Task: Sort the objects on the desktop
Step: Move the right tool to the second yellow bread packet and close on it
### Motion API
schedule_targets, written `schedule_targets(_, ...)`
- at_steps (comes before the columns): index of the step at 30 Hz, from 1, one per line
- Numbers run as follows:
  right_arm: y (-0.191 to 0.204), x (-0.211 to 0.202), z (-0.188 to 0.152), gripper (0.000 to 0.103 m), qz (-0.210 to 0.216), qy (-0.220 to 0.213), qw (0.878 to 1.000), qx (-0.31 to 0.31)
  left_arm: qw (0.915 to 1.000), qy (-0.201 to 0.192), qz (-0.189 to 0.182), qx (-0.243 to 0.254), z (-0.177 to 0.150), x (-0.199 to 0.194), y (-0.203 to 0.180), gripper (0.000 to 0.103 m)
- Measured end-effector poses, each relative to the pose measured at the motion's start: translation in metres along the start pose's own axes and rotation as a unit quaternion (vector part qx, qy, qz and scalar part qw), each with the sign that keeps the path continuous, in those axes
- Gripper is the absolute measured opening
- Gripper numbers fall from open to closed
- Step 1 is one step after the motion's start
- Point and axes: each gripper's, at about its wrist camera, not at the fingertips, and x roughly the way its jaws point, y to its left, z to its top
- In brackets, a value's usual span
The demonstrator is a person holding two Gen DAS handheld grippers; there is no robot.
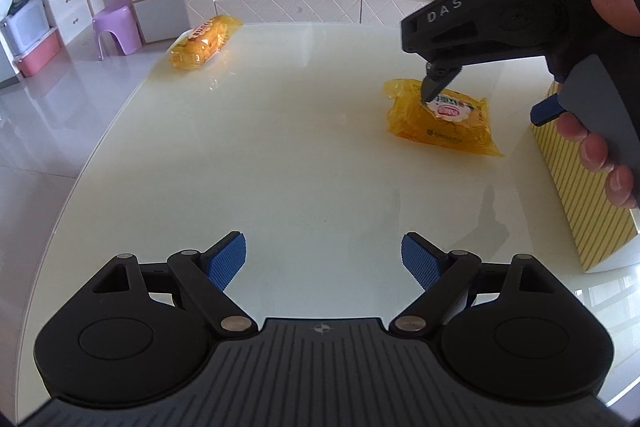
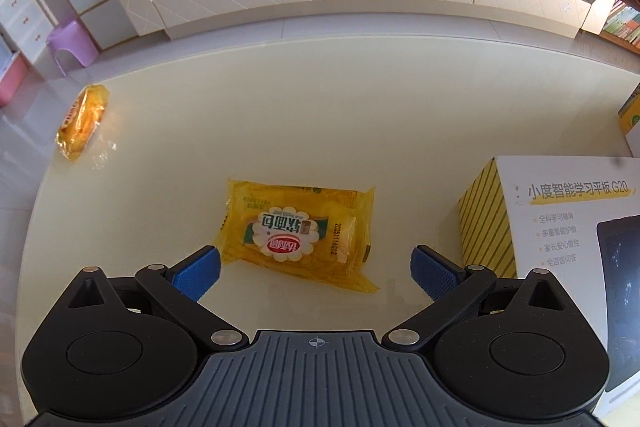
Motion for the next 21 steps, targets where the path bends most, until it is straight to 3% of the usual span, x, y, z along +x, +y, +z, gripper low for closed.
schedule_targets(4,0.001,0.009,0.005,0.103,-0.002,0.009,1.000,0.000,0.9995,0.007,-0.009,-0.029,0.015,0.009,0.016,0.103)
schedule_targets(10,0.003,0.023,0.013,0.103,-0.005,0.021,1.000,0.000,0.9983,-0.015,0.052,-0.023,0.047,0.024,0.038,0.103)
schedule_targets(21,0.010,0.051,0.020,0.103,-0.026,0.041,0.999,0.001,0.9998,-0.007,0.015,-0.014,0.047,0.034,0.037,0.103)
